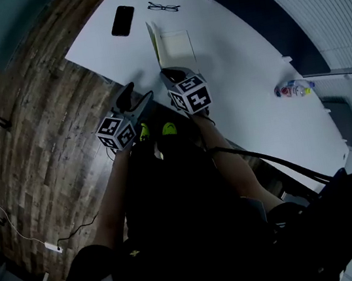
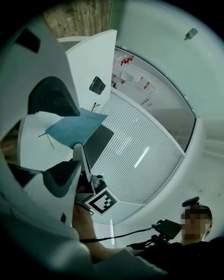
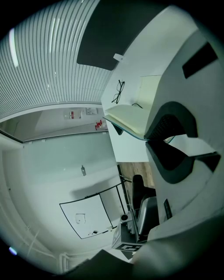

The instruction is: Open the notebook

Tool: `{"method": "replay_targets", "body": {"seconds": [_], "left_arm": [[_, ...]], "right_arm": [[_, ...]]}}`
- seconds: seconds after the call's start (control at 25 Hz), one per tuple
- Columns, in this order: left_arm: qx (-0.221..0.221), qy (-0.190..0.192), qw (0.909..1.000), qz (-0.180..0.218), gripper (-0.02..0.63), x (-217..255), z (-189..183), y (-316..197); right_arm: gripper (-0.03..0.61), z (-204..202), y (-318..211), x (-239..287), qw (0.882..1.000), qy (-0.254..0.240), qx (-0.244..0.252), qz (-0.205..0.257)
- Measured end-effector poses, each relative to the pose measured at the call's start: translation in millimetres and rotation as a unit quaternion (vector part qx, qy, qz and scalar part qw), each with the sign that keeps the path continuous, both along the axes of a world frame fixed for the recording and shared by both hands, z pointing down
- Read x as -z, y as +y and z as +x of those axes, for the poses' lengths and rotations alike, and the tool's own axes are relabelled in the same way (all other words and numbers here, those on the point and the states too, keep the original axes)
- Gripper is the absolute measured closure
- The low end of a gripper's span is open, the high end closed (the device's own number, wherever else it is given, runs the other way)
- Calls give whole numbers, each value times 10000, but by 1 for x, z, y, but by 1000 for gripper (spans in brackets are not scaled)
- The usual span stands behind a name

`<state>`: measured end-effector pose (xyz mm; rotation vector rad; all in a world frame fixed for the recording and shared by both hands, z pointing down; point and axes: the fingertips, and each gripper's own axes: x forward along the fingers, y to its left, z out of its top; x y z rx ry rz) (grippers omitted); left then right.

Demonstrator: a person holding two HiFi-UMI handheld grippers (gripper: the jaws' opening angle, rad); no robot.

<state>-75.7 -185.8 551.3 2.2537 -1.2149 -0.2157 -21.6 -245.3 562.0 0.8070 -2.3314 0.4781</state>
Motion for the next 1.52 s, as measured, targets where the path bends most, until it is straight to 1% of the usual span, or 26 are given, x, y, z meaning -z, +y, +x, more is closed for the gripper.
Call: {"method": "replay_targets", "body": {"seconds": [0.24, 0.56, 0.76, 1.24, 1.52], "left_arm": [[177, 93, 9998, -14, 302, -3, -13, 4], [364, 164, 9992, -6, 302, -5, -25, 7], [539, 228, 9983, -74, 302, -13, -34, 13], [970, 387, 9943, -235, 302, -24, -70, 27], [1041, 372, 9935, -289, 302, -35, -82, 30]], "right_arm": [[557, -15, 5, -5, 9997, 113, 213, -24], [557, -27, 11, -12, 9990, 142, 414, -108], [557, -36, 15, -20, 9983, 170, 535, -175], [557, -62, 27, -39, 9955, 344, 812, -357], [558, -74, 29, -62, 9931, 515, 961, -434]]}}
